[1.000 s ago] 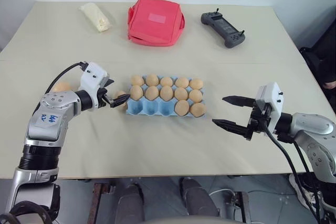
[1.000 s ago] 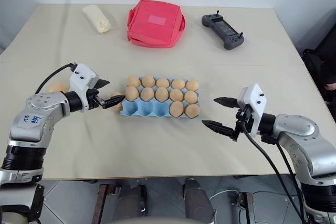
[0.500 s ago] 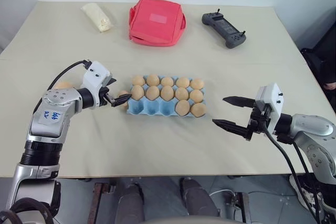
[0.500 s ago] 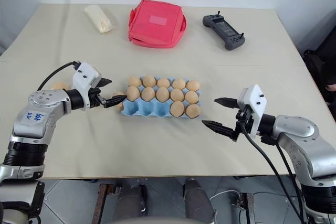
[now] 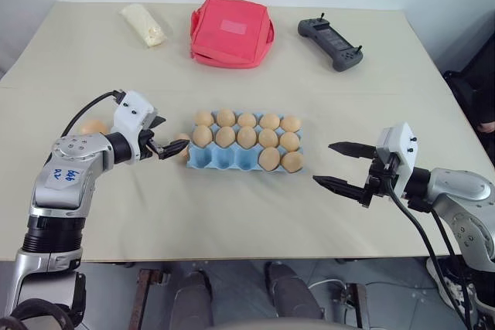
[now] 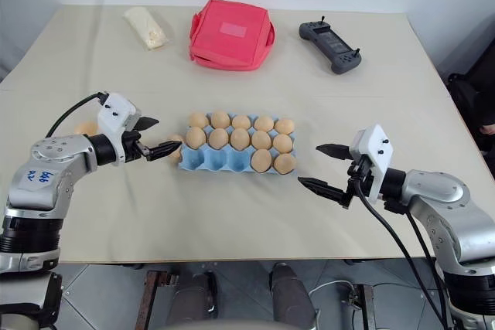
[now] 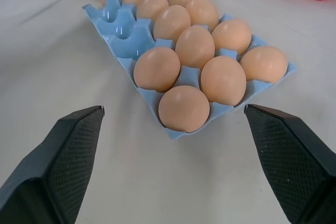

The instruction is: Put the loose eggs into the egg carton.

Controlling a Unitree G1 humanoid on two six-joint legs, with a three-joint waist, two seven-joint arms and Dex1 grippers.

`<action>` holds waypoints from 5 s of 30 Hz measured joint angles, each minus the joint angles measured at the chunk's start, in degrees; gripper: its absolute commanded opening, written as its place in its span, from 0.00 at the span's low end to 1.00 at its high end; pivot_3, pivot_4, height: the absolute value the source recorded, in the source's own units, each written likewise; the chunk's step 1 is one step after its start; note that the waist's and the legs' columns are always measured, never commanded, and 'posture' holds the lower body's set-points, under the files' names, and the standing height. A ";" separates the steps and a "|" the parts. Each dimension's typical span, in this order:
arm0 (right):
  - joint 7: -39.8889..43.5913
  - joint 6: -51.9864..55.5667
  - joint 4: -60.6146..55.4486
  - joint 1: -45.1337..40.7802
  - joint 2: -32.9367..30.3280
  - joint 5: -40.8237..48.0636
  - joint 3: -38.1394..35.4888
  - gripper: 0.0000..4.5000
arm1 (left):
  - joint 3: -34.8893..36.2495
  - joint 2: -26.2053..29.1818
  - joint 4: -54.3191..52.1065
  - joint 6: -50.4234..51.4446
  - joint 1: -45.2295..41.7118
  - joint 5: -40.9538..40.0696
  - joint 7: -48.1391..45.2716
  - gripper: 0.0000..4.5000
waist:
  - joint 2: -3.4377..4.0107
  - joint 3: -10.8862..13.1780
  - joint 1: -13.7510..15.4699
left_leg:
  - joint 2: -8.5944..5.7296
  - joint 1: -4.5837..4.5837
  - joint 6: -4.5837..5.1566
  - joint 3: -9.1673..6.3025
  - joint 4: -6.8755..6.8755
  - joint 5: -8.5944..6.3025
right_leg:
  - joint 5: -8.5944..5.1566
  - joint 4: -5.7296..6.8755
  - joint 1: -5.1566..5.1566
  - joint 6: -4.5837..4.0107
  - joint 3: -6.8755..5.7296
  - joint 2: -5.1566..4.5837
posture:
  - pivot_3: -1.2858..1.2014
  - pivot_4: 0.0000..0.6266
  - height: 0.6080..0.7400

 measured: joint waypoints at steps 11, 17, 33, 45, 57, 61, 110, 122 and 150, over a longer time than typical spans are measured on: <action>0.17 0.00 0.07 -0.56 0.00 -0.24 0.20 1.00 | -1.11 0.16 1.37 -0.56 1.43 0.84 0.08 0.99 | 0.00 0.00 -0.03 | 0.00 0.01 0.00 0.00 -0.02 0.00 | 0.00 0.00 0.00 0.00 0.00 0.00 | 0.52 0.24 1.00; 0.08 0.01 0.07 -0.52 0.00 -0.25 0.20 1.00 | -2.97 0.00 4.21 -1.55 0.15 1.72 -0.66 0.99 | 0.00 0.00 -0.07 | 0.00 0.00 0.00 0.00 -0.03 0.00 | 0.00 0.00 -0.01 -0.01 0.00 0.00 | 0.52 0.24 1.00; -0.60 0.01 0.01 0.33 0.01 -0.23 0.20 1.00 | -6.41 -0.06 8.82 -3.96 -3.53 2.95 -3.44 0.65 | 0.00 0.00 -0.01 | 0.00 0.00 0.00 0.00 -0.02 0.00 | 0.00 0.00 -0.01 -0.01 0.00 0.00 | 0.52 0.24 1.00; -0.53 -0.02 0.01 0.43 0.01 -0.25 0.20 1.00 | -6.09 0.11 8.33 -3.27 -3.30 2.95 -3.19 0.34 | 0.00 0.00 -0.02 | 0.00 0.00 0.00 0.00 -0.01 0.00 | 0.00 0.01 -0.01 0.00 0.00 0.00 | 0.52 0.24 1.00; -0.51 -0.05 0.01 0.24 0.00 -0.28 0.20 1.00 | 2.91 -0.98 5.74 -2.33 -3.56 -4.52 -4.11 0.33 | 0.00 0.00 -0.03 | 0.00 0.00 0.00 0.00 -0.01 0.00 | 0.00 0.04 -0.01 0.00 0.00 0.00 | 0.52 0.24 1.00; -0.61 -0.07 0.01 0.23 0.01 -0.28 0.20 1.00 | 4.49 -1.19 3.42 0.15 -3.40 -9.00 -6.10 0.33 | 0.00 0.00 0.01 | 0.00 0.00 0.00 0.00 0.01 0.00 | 0.00 0.04 0.00 0.00 0.00 0.00 | 0.52 0.24 1.00; -3.44 -1.40 -1.88 1.95 1.82 0.07 -1.88 1.00 | -8.94 -11.73 2.65 -1.90 -10.15 -7.04 -10.86 0.99 | 0.01 0.00 1.08 | 0.00 0.03 0.02 -0.04 0.02 0.02 | 0.01 0.04 0.06 0.02 0.01 0.03 | 0.52 0.24 1.00; 1.18 -2.44 2.72 -1.86 1.81 -0.82 0.89 1.00 | 15.02 1.74 -10.93 3.78 14.55 -9.67 -4.48 0.99 | 0.01 0.00 0.88 | 0.04 0.06 0.03 0.01 0.01 0.00 | -0.13 0.03 0.04 -0.26 0.00 0.00 | 0.52 0.24 1.00; 6.95 -3.93 11.19 -11.18 3.56 -3.25 7.10 1.00 | 13.79 -2.85 -6.08 -2.23 13.33 -5.37 9.99 0.99 | -0.03 -0.01 -0.11 | 0.05 0.04 0.04 0.05 -0.13 -0.01 | 0.04 -0.07 -0.05 -0.15 -0.06 -0.01 | 0.52 0.24 1.00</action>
